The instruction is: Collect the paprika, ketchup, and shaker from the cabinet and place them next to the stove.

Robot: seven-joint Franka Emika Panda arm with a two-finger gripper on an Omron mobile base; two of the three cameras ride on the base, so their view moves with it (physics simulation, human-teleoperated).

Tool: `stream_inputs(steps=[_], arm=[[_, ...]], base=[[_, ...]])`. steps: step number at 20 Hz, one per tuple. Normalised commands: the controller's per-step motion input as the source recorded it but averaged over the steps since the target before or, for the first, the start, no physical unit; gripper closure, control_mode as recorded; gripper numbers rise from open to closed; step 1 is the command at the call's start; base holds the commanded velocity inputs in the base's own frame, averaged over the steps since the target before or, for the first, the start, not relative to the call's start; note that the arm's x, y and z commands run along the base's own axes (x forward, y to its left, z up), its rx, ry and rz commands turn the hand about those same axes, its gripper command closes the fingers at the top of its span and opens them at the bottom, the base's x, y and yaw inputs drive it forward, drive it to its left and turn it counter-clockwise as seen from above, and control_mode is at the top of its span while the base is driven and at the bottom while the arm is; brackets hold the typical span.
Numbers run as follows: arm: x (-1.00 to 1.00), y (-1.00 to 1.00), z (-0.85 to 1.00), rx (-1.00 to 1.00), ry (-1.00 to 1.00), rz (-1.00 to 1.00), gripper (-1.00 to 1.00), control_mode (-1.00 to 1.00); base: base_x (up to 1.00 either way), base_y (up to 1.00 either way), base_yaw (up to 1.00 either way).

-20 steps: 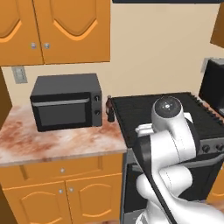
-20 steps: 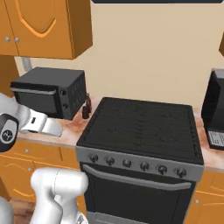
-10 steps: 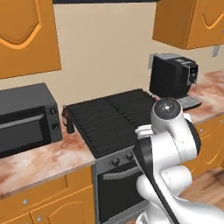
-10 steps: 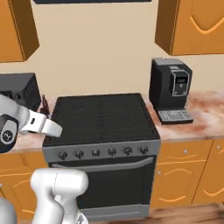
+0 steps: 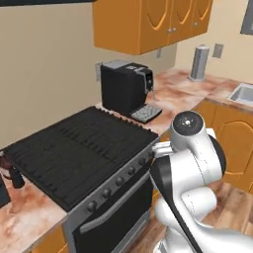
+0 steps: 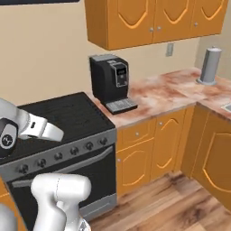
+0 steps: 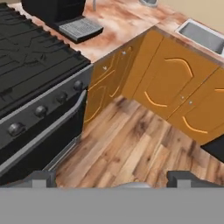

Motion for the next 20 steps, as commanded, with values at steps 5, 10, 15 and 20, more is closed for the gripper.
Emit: stream_inputs(steps=[5, 10, 15, 20], arm=[[0.00, 0.00, 0.00, 0.00, 0.00, 0.00, -1.00, 1.00], [0.00, 0.00, 0.00, 0.00, 0.00, 0.00, -1.00, 1.00], [0.00, 0.00, 0.00, 0.00, 0.00, 0.00, -1.00, 1.00], [0.00, 0.00, 0.00, 0.00, 0.00, 0.00, -1.00, 1.00]], base=[[0.01, -0.67, -0.61], [0.13, -0.97, -0.54], [0.19, -1.00, -0.51], [0.28, -0.97, -0.49]])
